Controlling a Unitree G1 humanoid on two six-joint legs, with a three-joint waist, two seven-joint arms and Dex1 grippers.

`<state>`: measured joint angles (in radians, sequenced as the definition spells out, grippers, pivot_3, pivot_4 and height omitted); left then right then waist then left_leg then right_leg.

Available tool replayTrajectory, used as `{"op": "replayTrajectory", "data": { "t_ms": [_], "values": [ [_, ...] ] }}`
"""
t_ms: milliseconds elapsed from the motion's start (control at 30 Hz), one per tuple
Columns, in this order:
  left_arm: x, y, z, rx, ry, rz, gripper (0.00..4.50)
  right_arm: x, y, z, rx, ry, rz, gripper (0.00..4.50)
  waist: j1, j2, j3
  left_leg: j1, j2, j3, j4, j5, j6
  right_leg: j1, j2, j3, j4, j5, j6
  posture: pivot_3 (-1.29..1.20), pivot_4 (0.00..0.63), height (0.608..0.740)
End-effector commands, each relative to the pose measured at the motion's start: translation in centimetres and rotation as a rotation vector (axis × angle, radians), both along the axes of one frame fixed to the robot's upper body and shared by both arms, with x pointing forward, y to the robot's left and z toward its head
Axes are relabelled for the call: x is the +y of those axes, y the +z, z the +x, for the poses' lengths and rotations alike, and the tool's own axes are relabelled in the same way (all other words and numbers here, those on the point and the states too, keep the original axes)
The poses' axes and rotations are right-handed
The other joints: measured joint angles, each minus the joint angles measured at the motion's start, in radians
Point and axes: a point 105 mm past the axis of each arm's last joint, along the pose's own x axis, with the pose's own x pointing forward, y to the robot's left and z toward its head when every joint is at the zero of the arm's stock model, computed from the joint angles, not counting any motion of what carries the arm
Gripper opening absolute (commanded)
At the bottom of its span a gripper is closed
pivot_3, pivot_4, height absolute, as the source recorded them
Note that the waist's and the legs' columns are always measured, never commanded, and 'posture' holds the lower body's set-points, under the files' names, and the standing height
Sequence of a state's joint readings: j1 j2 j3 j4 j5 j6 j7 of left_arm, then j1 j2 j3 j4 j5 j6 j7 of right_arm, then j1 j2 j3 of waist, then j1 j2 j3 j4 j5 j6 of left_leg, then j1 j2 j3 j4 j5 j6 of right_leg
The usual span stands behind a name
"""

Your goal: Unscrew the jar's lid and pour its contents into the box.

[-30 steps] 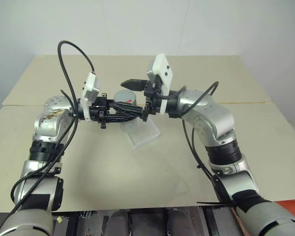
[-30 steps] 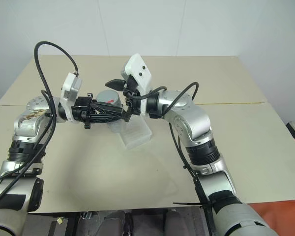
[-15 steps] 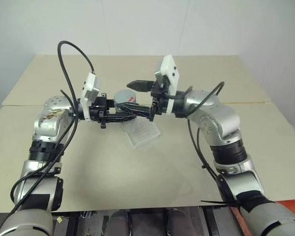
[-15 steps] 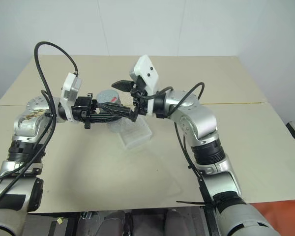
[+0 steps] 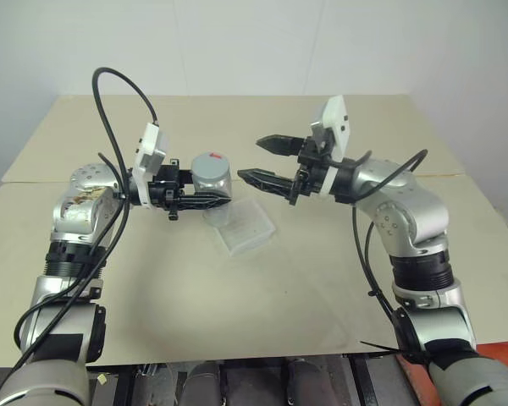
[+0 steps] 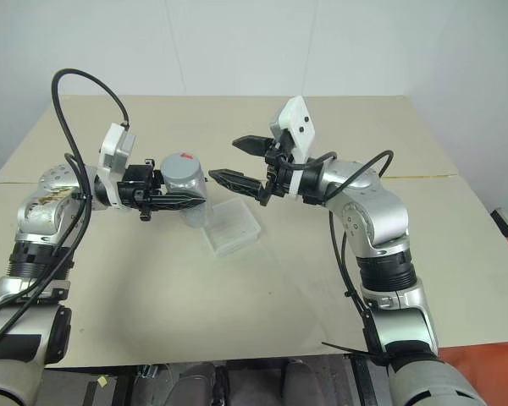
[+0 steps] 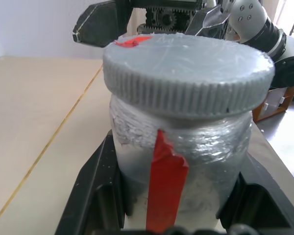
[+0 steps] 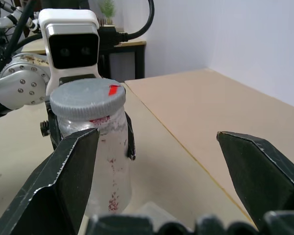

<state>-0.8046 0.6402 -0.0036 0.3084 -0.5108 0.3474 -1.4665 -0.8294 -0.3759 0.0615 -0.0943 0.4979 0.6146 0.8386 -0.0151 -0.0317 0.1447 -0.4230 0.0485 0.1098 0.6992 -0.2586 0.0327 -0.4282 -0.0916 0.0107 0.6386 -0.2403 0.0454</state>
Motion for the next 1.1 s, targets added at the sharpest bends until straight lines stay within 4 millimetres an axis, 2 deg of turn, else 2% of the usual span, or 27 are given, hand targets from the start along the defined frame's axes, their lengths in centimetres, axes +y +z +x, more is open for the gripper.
{"op": "replayTrajectory", "data": {
  "t_ms": [33,200,367,500,700,1100],
  "values": [
    [0.0,1.3,-0.4,-0.057,-0.015,-0.007,1.94,-0.5,1.7,-1.1,-0.067,0.026,0.038,4.46,0.0,0.0,0.0,0.0,0.0,0.0,0.0,0.0,0.0,0.0,0.0,0.0,0.0,0.0,0.0,0.0,0.15,0.74],
    [-0.1,1.1,-0.1,-0.056,-0.007,-0.008,1.94,0.3,2.3,-2.6,-0.086,0.119,0.051,4.46,0.001,0.0,0.0,0.0,0.0,0.0,0.0,-0.001,0.001,0.0,0.0,0.0,0.0,0.0,0.0,0.0,0.15,0.74],
    [-0.4,1.1,0.0,-0.055,-0.007,-0.012,1.94,2.3,2.8,-3.1,-0.094,0.159,0.058,4.46,0.0,0.0,0.0,0.0,0.0,0.0,0.0,-0.002,0.003,0.0,0.0,0.0,0.0,0.0,0.0,0.0,0.15,0.74],
    [-0.5,1.1,0.0,-0.053,-0.012,-0.014,1.94,4.0,2.9,-2.4,-0.098,0.14,0.051,4.46,-0.001,0.0,0.0,0.0,0.0,0.0,0.0,-0.002,0.003,0.0,0.0,0.0,0.001,0.0,0.0,0.0,0.15,0.74],
    [-0.6,1.1,0.0,-0.053,-0.017,-0.013,1.94,5.5,2.8,-1.9,-0.102,0.139,0.032,4.46,0.003,0.0,0.0,0.0,0.0,0.0,0.0,0.0,0.0,0.0,0.0,0.0,0.0,0.0,0.0,0.0,0.15,0.74],
    [-0.4,0.9,-0.4,-0.054,-0.012,-0.014,1.94,6.9,2.4,-1.4,-0.09,0.158,0.012,4.46,0.0,0.0,0.0,0.0,0.0,0.0,0.0,0.0,-0.001,0.0,0.0,0.0,0.0,0.0,0.0,0.0,0.15,0.74]
  ]
}}
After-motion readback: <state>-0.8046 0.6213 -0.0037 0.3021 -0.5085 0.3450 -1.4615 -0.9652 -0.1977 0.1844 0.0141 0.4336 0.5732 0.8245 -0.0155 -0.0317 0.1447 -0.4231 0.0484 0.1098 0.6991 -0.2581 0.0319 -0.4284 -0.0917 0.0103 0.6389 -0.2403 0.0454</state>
